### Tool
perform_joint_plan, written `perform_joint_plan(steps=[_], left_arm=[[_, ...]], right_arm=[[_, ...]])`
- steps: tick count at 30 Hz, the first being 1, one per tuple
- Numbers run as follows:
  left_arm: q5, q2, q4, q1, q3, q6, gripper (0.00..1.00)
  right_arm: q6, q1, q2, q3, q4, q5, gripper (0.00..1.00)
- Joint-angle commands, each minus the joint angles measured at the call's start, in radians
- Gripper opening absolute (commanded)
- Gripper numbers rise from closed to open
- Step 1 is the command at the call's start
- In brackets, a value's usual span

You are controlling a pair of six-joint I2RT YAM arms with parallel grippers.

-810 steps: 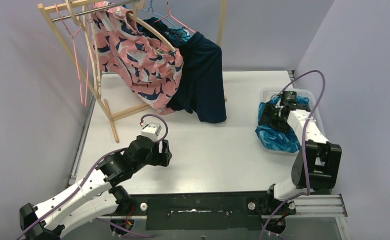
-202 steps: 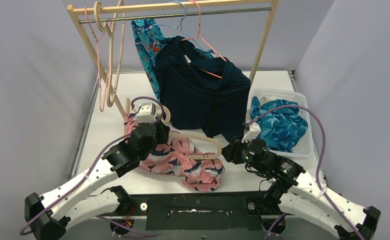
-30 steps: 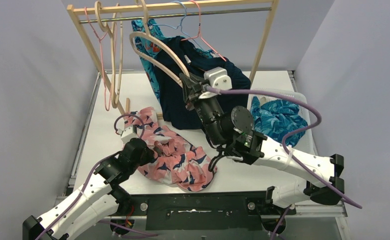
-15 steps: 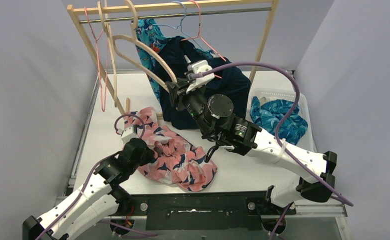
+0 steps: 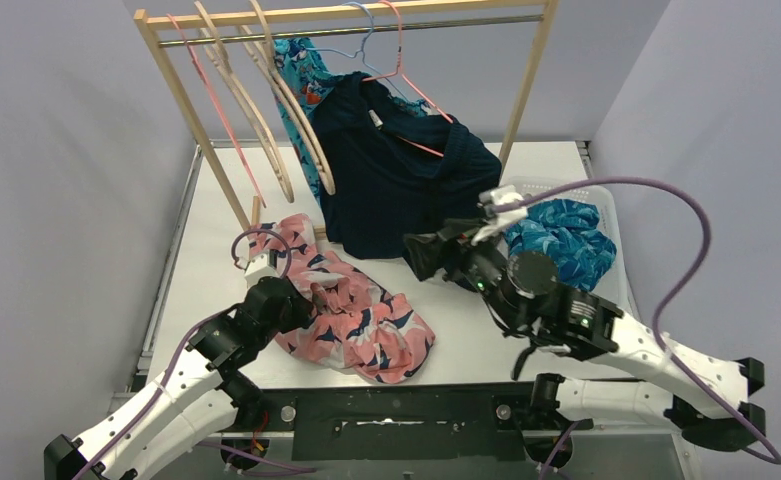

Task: Remove the shorts from the hanger
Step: Place the hanger on the clothes rod, then pick up the shorts at the center of the board.

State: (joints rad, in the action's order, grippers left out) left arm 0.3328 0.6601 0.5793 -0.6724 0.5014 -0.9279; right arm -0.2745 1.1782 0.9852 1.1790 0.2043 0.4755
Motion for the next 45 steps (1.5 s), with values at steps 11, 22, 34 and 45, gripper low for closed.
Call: perform_joint_plan(steps=[11,22,34,45], left_arm=[[-0.026,0.001,-0.081,0.007,-0.002,0.017,0.33],[-0.054,0.037,-0.078,0.006,0.011,0.014,0.49],[0.069,-0.034,0.027,0.009,0.040,-0.058,0.69],[0.248,-0.094,0.179,0.009,0.067,-0.200,0.72]], right_arm=[[-0.581,-0.016,-0.369,-0.334,0.517,0.373,0.79],[-0.368,-0.248,-0.060,-0.418,0.273,-0.239,0.79],[0.112,0.123,0.159,-0.508,-0.310,-0.218,0.97],[0.392,0.004,0.484,-0.342,-0.466,-0.491,0.98]])
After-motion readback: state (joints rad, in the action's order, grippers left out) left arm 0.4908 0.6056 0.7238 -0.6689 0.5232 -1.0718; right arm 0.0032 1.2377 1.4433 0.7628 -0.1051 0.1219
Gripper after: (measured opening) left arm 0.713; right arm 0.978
